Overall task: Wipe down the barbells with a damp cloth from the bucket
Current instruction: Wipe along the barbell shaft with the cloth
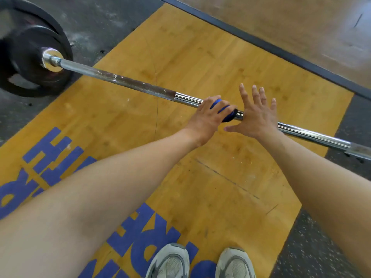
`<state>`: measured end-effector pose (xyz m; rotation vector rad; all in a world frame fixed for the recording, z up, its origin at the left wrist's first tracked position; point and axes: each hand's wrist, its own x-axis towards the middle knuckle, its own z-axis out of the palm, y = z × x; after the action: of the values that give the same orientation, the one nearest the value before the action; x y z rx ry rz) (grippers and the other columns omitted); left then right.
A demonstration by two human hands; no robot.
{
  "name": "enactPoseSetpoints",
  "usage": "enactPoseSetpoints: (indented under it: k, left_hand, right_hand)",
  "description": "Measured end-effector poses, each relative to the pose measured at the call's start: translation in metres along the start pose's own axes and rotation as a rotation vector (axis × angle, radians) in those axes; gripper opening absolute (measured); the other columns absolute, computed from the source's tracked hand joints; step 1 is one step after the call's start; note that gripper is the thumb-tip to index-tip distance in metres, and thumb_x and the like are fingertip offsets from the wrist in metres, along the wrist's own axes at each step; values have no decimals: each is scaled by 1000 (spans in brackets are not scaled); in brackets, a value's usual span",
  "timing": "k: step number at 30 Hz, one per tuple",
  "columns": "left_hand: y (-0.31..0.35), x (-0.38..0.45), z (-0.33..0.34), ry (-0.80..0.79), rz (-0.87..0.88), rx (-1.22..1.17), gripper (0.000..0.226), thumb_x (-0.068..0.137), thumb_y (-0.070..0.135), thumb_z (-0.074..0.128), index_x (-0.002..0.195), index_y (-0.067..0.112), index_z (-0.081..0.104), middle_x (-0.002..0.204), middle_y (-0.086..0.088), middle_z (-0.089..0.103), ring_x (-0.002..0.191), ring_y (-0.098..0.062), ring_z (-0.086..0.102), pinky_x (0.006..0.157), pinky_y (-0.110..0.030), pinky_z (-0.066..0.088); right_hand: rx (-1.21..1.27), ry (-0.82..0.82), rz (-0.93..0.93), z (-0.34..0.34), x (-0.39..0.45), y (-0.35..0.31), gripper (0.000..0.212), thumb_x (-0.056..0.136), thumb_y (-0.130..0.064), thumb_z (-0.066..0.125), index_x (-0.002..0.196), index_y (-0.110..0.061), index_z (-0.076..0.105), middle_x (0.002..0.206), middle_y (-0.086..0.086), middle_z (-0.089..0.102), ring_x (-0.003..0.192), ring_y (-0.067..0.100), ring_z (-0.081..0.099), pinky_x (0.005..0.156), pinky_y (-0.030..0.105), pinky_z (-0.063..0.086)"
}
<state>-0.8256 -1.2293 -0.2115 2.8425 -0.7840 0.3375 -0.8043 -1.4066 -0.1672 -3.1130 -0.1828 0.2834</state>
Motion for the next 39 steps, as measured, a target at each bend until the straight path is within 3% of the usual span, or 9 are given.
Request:
enactPoseSetpoints:
  k: [2,6,9,11,14,21,27,33,39]
  left_hand:
    - [-19,-11,-16,-108,53,-27,78,81,-10,44,153,20,42,146,-5,50,139,-30,34,116,-37,31]
    - [-64,-61,-28,-40,-230,110,90,73,-20,55,150,21,32,143,-8,48,138,-31,30,116,-36,31]
    - [-43,-69,-32,-122,-301,86,75,83,-9,27,153,17,37,145,-7,46,144,-36,30,120,-36,22]
    - [-11,-64,-37,-129,-179,24,77,80,-1,16,150,14,43,143,-7,49,142,-36,34,119,-36,23]
    - [-2,-78,-42,-167,-39,-68,80,77,-11,32,150,19,44,143,-1,49,138,-31,35,114,-37,32]
    - [-45,-134,-58,-150,-256,40,80,67,-24,56,138,13,55,133,-8,56,130,-37,44,109,-43,40]
    - [-14,-147,-71,-218,-70,-47,83,73,-22,47,146,17,45,141,0,48,136,-31,36,112,-40,34]
    - [-71,-193,-93,-217,-190,11,72,73,-21,45,137,11,56,131,-6,58,129,-34,44,107,-42,41]
    - [-36,-211,-83,-166,-221,18,60,72,-14,51,129,0,60,127,-15,63,127,-46,51,104,-53,45]
  right_hand:
    - [-5,-19,-12,1,-9,-2,146,54,-87,73,157,-39,-18,170,7,-3,157,28,-3,122,59,10]
    - [11,-36,-17,4,-31,-8,148,52,-86,75,157,-39,-18,170,7,-2,157,29,-4,122,59,8]
    - [9,-48,-12,8,-47,-12,147,52,-86,75,157,-39,-16,170,7,0,157,29,-2,123,59,10]
    - [15,-48,-12,11,-59,-15,146,51,-86,75,158,-39,-14,170,8,3,157,28,1,122,59,12]
    - [43,-44,-22,14,-76,-19,148,51,-84,77,158,-39,-14,170,8,4,157,29,2,121,59,13]
    - [73,-117,-23,19,-112,-28,154,48,-87,76,155,-38,-24,170,7,-5,156,29,-6,122,61,8]
    - [51,-85,-69,18,-137,-55,153,45,-102,55,153,-34,-29,168,13,-15,155,32,-16,119,65,-7]
    - [168,-36,-223,12,-135,-135,140,58,-101,49,156,-34,-24,169,8,-13,155,28,-15,119,61,-12]
    - [98,-41,-307,29,-133,-160,140,59,-90,65,158,-35,-16,170,7,0,157,25,-2,123,60,5]
